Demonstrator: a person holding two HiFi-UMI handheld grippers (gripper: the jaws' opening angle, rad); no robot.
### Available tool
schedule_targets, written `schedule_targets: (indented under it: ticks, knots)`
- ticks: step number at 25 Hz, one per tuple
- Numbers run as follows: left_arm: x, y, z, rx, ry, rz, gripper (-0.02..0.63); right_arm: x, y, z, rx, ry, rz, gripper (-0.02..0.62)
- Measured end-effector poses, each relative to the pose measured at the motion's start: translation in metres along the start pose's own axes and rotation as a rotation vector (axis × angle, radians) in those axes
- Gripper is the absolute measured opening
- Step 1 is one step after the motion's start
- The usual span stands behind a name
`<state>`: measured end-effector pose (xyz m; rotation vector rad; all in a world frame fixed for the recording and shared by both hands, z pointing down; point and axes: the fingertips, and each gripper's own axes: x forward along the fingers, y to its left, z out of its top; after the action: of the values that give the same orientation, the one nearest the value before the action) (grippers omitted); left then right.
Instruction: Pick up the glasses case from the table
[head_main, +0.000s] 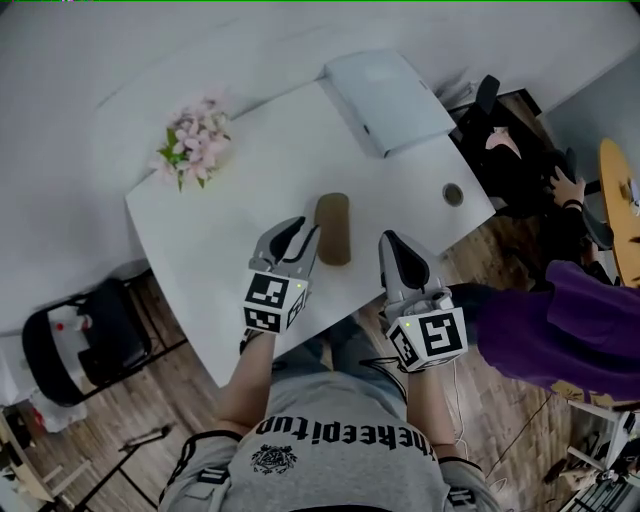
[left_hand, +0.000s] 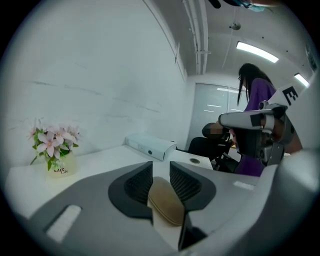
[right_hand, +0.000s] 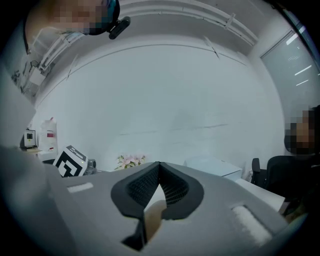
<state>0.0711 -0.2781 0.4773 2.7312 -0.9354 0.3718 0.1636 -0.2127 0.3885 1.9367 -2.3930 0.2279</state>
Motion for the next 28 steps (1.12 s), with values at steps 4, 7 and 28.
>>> schedule_targets:
  ticks: [4, 7, 28]
  knots:
    - [0.021, -0.005, -0.022, -0.017, 0.071, 0.02, 0.159, 0.001, -0.007, -0.004, -0.007, 0.019, 0.022, 0.004]
    - [0.036, -0.008, -0.036, -0.02, 0.116, 0.029, 0.199, 0.002, -0.013, -0.007, -0.009, 0.03, 0.029, 0.005]
    - [0.093, -0.017, -0.089, -0.009, 0.313, 0.198, 0.446, 0.004, -0.046, -0.015, -0.019, 0.077, 0.083, 0.004]
